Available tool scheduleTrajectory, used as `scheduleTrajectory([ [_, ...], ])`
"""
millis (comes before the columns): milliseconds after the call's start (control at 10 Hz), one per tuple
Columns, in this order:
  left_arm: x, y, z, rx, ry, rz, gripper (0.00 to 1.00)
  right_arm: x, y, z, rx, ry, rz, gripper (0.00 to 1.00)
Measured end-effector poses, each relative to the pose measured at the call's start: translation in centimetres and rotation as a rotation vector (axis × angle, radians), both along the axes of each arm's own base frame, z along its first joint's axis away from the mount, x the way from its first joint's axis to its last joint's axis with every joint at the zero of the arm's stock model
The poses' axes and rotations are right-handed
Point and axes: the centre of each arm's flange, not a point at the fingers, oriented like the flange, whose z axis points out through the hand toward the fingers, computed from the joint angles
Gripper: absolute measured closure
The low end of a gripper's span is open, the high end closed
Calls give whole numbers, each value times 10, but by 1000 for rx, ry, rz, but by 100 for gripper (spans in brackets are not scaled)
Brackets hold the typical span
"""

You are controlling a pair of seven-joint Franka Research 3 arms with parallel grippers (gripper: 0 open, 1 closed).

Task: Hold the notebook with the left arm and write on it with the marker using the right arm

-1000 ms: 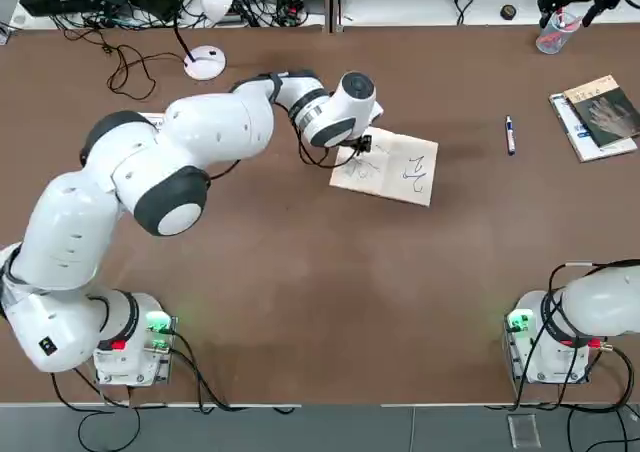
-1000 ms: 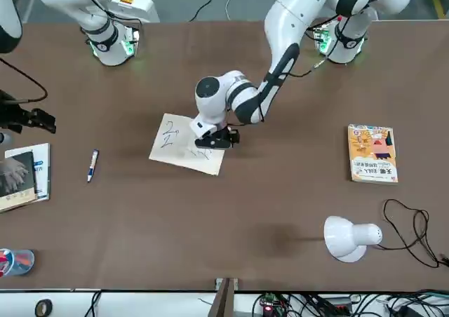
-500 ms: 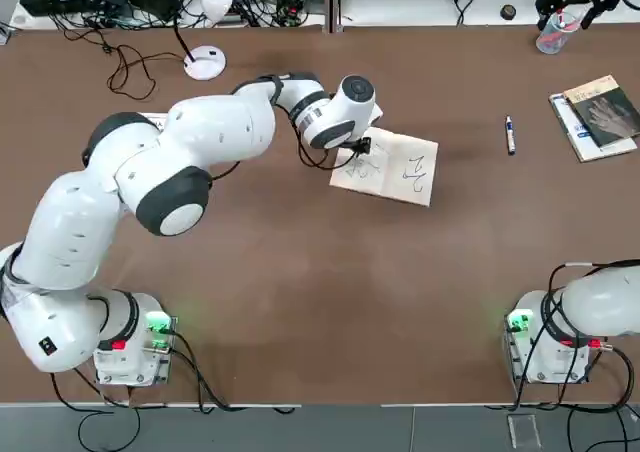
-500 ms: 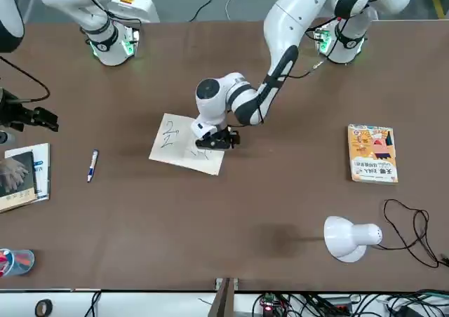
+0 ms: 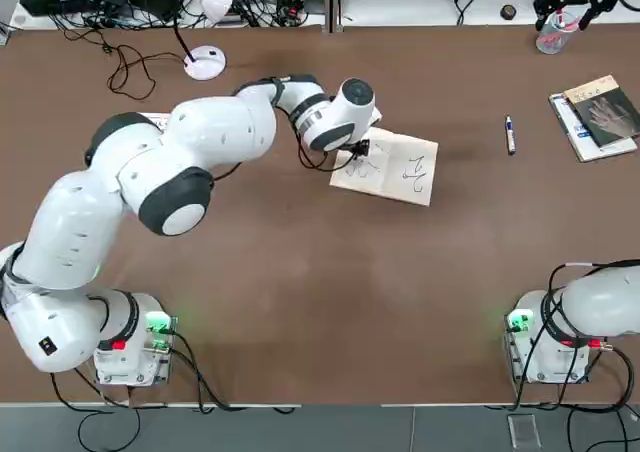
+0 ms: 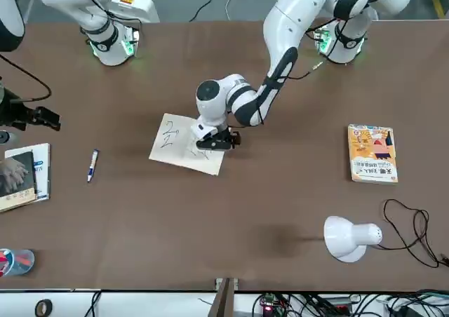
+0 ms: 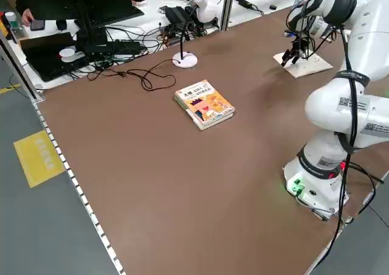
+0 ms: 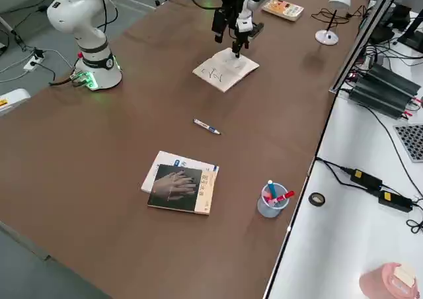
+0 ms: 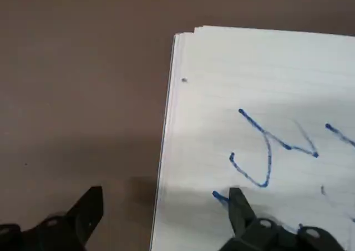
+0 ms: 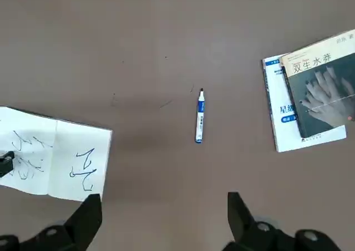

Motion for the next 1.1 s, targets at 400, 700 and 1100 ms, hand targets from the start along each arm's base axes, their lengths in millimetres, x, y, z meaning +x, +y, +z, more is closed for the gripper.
scheduleTrajectory([
  [400, 0, 2, -8, 12, -3, -7, 0, -1, 0, -1, 2, 5, -3, 0],
  [700, 0, 1, -12, 10, -14, -20, 0, -1, 0, -7, 1, 16, -4, 0],
  [1100, 0, 1, -13, 8, -16, -21, 0, -2, -3, -18, -1, 38, -9, 0],
])
